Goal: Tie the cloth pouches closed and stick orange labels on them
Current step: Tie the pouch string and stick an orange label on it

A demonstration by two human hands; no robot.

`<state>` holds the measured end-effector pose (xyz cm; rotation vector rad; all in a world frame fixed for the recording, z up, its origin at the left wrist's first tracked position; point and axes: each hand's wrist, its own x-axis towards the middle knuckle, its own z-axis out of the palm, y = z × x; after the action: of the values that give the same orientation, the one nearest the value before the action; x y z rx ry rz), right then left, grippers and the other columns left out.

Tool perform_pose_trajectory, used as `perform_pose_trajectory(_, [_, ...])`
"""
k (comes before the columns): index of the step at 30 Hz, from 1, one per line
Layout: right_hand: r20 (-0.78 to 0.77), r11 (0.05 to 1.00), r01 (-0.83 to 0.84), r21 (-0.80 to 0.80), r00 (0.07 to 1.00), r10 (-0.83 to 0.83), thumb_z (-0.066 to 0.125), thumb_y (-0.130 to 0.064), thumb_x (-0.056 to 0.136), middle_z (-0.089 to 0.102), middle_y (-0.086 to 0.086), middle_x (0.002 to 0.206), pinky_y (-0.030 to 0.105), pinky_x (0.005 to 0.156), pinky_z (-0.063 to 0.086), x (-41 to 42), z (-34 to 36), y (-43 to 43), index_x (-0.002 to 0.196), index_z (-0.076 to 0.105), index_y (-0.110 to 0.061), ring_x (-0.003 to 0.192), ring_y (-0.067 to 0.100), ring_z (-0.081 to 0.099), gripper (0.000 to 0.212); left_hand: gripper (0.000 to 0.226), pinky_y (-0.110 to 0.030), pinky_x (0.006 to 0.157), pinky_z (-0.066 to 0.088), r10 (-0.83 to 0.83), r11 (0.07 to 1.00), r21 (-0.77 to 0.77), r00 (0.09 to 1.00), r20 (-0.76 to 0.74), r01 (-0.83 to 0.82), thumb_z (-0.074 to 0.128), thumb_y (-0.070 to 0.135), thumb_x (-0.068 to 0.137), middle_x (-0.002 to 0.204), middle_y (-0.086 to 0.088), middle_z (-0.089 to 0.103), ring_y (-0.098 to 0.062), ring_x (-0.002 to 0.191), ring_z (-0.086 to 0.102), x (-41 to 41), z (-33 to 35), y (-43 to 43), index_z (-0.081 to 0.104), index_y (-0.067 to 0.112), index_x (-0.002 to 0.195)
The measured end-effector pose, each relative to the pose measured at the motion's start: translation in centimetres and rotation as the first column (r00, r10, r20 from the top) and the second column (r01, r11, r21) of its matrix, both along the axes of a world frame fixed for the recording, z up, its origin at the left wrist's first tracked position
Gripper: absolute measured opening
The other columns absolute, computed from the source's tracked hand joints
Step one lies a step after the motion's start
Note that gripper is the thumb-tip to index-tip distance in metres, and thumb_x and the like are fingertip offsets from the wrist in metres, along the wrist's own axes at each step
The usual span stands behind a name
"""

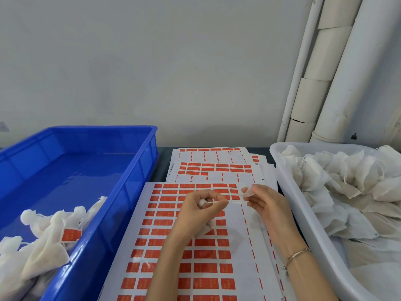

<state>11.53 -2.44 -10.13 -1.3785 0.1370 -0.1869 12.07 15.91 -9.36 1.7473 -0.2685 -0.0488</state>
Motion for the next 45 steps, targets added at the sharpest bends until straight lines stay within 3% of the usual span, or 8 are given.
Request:
perform_pose_trajectory(3, [-0.007,0.998,0.024,-0.062,1.000,-0.024,0.072,-0.015,0.081,0.074,0.005,0.087,0.029,0.074,0.056,0.0,-0.4,0.2,0.082,0.075,-0.013,0.085,0.023,0.070,0.004,0.006,-0.008,0.059,0.048,-0.086,0.995,0.046,0.996,-0.001,0.086,0.076,0.031,0.079,0.082,0.018,0.069,-0.003,0.079,0.065,-0.3,0.0,-0.5,0.073,0.034,0.074])
perform_pose_trajectory(7, [-0.025,0.981,0.030,-0.191,0.999,-0.035,0.074,-0.021,0.081,0.074,-0.002,0.078,0.027,0.070,0.057,0.0,-0.9,0.7,0.084,0.074,-0.017,0.078,0.022,0.070,0.005,0.004,-0.012,0.054,0.047,-0.100,0.992,0.081,0.995,0.025,0.097,0.076,0.036,0.077,0.075,0.006,0.066,-0.018,0.063,0.057,-0.4,-0.3,-0.9,0.074,0.039,0.078])
perform_pose_trajectory(13, [-0.023,0.959,0.012,-0.283,1.000,-0.019,0.076,-0.025,0.079,0.073,-0.013,0.076,0.011,0.055,0.050,-0.3,-0.9,1.1,0.076,0.073,-0.025,0.076,0.002,0.068,0.004,0.004,-0.011,0.049,0.041,-0.067,0.994,0.085,0.997,0.035,0.064,0.077,0.035,0.077,0.067,0.006,0.062,-0.005,0.050,0.048,-0.2,-0.5,-0.8,0.073,0.036,0.077])
perform_pose_trajectory(19, [-0.024,0.954,0.023,-0.298,0.999,-0.032,0.076,-0.028,0.078,0.072,-0.016,0.076,0.023,0.067,0.053,-0.2,-1.1,1.2,0.078,0.073,-0.026,0.074,0.002,0.068,0.004,0.013,-0.005,0.052,0.042,-0.027,0.993,0.119,0.998,0.065,0.019,0.076,0.029,0.079,0.071,0.025,0.064,0.005,0.066,0.058,-0.1,-0.5,-0.8,0.070,0.035,0.069])
perform_pose_trajectory(27, [-0.017,0.951,0.016,-0.309,1.000,-0.023,0.076,-0.025,0.079,0.071,-0.016,0.074,0.023,0.066,0.051,-0.3,-1.0,1.1,0.079,0.071,-0.025,0.070,0.003,0.067,0.005,0.008,-0.011,0.059,0.049,0.007,0.993,0.114,0.999,0.049,-0.012,0.076,0.029,0.079,0.078,0.015,0.068,-0.007,0.077,0.063,0.0,-0.5,-0.6,0.071,0.032,0.073])
perform_pose_trajectory(39, [-0.012,0.946,-0.005,-0.324,1.000,0.001,0.076,-0.024,0.079,0.072,-0.014,0.075,0.018,0.064,0.050,-0.5,-0.7,1.2,0.079,0.073,-0.026,0.071,0.003,0.068,0.004,0.006,-0.006,0.046,0.038,0.006,0.989,0.146,1.000,0.030,-0.010,0.076,0.029,0.079,0.066,0.022,0.063,0.005,0.056,0.055,-0.1,-0.4,-0.6,0.072,0.029,0.075])
perform_pose_trajectory(45, [-0.007,0.949,-0.018,-0.315,1.000,0.016,0.077,-0.024,0.078,0.073,-0.013,0.077,0.017,0.063,0.051,-0.6,-0.6,1.2,0.081,0.074,-0.026,0.073,0.004,0.068,0.004,0.011,-0.008,0.048,0.042,0.029,0.985,0.172,0.999,0.034,-0.034,0.076,0.030,0.079,0.075,0.027,0.065,0.007,0.067,0.060,0.0,-0.4,-0.7,0.070,0.035,0.071])
